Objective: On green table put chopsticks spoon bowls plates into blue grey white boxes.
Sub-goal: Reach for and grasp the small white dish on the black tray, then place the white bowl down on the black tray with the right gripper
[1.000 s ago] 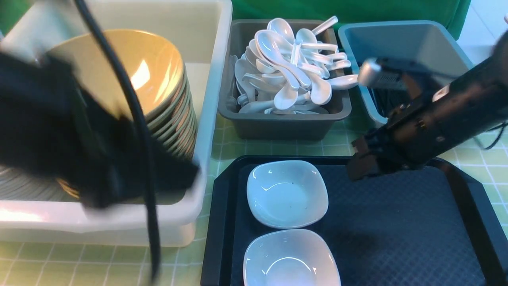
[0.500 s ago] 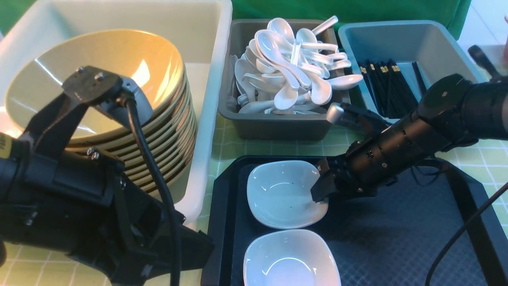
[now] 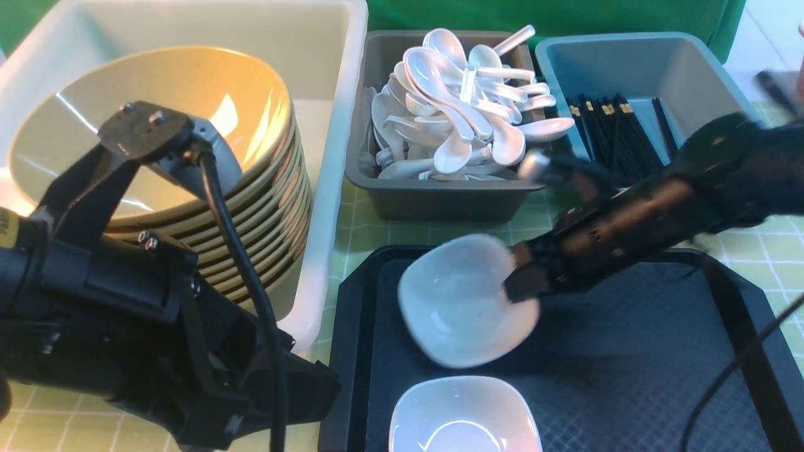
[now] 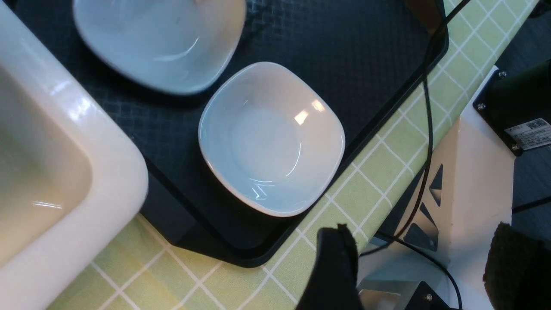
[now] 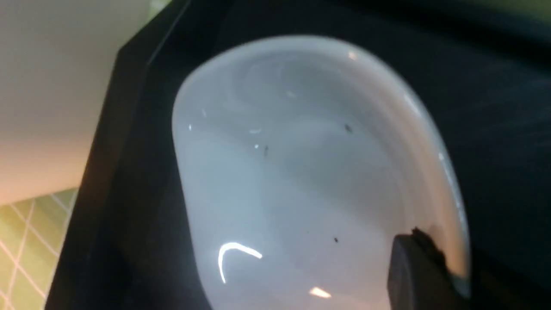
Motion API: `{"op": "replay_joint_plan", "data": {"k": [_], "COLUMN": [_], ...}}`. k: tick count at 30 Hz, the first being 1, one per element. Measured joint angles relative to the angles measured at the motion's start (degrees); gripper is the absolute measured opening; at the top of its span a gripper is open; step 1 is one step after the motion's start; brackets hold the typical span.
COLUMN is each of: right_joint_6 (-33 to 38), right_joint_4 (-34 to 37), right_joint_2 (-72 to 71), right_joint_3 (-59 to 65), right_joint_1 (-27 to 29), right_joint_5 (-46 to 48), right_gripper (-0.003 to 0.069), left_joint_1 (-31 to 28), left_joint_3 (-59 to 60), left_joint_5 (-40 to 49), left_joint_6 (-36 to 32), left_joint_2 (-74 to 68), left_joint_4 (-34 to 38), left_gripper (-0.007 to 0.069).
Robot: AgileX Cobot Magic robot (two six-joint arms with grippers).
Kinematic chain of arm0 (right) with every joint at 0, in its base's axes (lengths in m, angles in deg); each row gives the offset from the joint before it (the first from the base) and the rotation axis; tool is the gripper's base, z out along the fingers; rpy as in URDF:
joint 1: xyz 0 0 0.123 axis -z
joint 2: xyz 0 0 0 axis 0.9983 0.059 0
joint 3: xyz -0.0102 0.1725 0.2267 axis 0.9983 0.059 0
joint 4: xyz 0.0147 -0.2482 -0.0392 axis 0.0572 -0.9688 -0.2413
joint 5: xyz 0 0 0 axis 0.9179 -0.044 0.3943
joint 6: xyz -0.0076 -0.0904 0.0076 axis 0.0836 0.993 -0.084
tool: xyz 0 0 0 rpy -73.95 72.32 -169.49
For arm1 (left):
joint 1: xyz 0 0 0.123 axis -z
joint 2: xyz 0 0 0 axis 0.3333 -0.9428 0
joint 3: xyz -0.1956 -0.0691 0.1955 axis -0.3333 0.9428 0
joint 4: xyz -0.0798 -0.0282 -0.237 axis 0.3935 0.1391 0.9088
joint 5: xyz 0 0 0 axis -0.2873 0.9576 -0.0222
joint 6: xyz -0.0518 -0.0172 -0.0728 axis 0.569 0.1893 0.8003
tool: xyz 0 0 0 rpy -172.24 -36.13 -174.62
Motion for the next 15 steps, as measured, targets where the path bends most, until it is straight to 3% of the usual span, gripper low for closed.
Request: {"op": "replay_joint_plan", "data": {"k": [9,15], "right_joint_6": [-0.59,-3.73], "right_joint_4": [-9.73,-11.17], "right_joint_2": [-21.82,-30.32], "right_joint_3": [15.84,29.14], "right_joint_1": [14.15,16.49], "right_joint_5": [5.84,1.19], "right_gripper": [0.0046,0.0046], "left_joint_1": [0.00,0.00], "left_joint_3": [0.00,0.00], "left_joint_5": [-0.35,-3.37], "left_joint_6": [0.04,0.17], "left_joint_2": [0.00,0.00], "left_joint_4": [0.07,1.06], "left_gripper": [0.0409,0.0409]}}
